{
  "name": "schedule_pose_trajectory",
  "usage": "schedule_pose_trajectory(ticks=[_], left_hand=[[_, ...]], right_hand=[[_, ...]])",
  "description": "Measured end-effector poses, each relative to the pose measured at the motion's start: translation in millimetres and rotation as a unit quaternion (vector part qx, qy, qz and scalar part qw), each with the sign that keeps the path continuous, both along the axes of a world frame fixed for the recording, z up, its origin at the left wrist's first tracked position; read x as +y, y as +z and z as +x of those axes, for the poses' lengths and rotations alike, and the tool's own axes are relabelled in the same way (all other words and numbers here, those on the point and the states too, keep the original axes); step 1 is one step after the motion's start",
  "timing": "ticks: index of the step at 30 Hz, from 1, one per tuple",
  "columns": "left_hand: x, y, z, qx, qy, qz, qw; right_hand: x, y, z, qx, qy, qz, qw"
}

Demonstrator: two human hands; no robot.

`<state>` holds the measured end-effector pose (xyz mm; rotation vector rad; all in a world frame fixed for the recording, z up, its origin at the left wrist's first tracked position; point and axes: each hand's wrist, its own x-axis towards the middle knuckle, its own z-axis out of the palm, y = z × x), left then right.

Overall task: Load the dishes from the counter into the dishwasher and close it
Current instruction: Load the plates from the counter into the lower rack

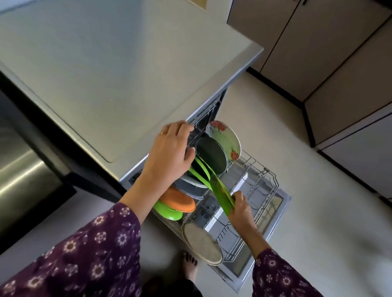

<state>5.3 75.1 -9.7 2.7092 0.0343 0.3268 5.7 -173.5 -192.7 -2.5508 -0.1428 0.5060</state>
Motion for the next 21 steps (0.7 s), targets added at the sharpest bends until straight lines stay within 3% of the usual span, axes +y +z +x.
schedule_pose_trajectory(ticks=[9,16,21], left_hand=[[-34,-71,-5,0.05,-0.032,0.001,0.998],[-7,-62,16,-0.066,0.024,0.166,0.984],[1,-62,27,-0.054,0.083,0.196,0.976]], right_hand=[[-41,-122,-23,0.049,0.106,-0.037,0.992],[-46,-200,-46,0.052,0.181,-0.08,0.979],[-47,-239,-58,0.019,0.177,-0.097,0.979]])
